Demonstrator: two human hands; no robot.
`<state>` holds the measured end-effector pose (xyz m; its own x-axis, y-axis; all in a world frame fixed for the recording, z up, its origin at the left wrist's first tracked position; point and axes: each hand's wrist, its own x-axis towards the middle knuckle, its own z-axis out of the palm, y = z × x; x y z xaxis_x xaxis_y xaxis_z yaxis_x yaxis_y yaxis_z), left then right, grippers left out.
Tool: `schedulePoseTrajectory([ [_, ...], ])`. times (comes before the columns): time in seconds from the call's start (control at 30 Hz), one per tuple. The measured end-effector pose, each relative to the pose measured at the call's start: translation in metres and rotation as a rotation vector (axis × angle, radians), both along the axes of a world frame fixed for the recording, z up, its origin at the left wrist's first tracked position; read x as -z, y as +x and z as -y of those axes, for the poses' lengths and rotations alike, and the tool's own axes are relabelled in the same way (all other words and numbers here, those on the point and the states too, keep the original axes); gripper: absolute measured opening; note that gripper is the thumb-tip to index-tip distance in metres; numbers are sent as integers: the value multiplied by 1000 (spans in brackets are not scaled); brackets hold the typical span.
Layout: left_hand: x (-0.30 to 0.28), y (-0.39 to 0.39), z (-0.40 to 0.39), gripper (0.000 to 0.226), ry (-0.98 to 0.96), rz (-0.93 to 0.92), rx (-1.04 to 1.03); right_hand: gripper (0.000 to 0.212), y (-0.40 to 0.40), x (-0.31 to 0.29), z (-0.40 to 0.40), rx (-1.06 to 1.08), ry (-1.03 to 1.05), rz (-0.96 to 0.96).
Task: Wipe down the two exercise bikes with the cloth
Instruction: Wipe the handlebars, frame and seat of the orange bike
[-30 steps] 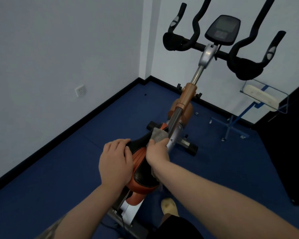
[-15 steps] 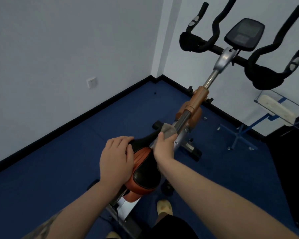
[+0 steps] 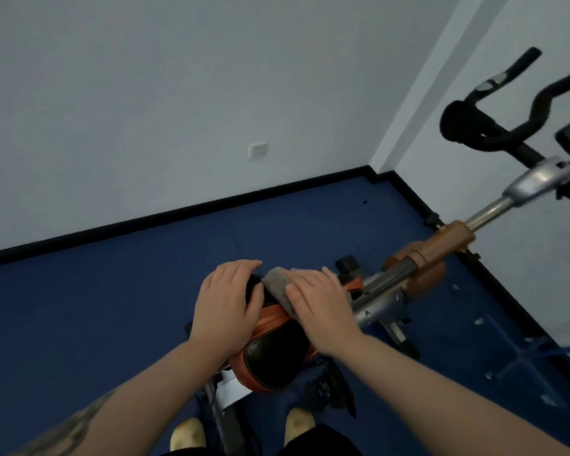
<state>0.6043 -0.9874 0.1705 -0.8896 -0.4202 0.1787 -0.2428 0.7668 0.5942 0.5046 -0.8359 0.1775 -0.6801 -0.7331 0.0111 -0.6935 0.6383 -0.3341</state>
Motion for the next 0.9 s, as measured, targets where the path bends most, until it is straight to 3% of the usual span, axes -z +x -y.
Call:
schedulePoseTrajectory([
  [0.07, -1, 3, -5, 38, 48, 44, -110, 47, -31, -5, -21, -104, 78, 27],
  [0.13, -1, 3, -11, 44, 51, 113, -197, 39, -51, -8, -34, -48, 125, 11],
  [0.27, -7, -7, -21, 48, 252, 276, -365, 46, -28, -3, -11, 40, 253, -197],
  [0.4, -8, -3, -41, 48, 249, 183, -482, 48, -14, -3, 5, -157, 59, -40],
  [0.5, -5, 5, -52, 49, 208, 127, -521, 44, -51, -2, -22, -357, 122, 17],
  [0.6, -1, 7, -54, 49, 241, 90, -568, 37, -74, -2, -49, -225, 62, 61],
  [0.7, 2, 4, -54, 47, 249, 44, -628, 43, -62, 1, -26, -98, 72, -29],
  [0.8, 3, 3, -54, 46, 224, 44, -667, 30, -38, 4, 14, -119, 104, -8],
  [0.9, 2, 6, -58, 45, 208, 27, -705, 42, -32, 1, 15, -186, 44, 20],
])
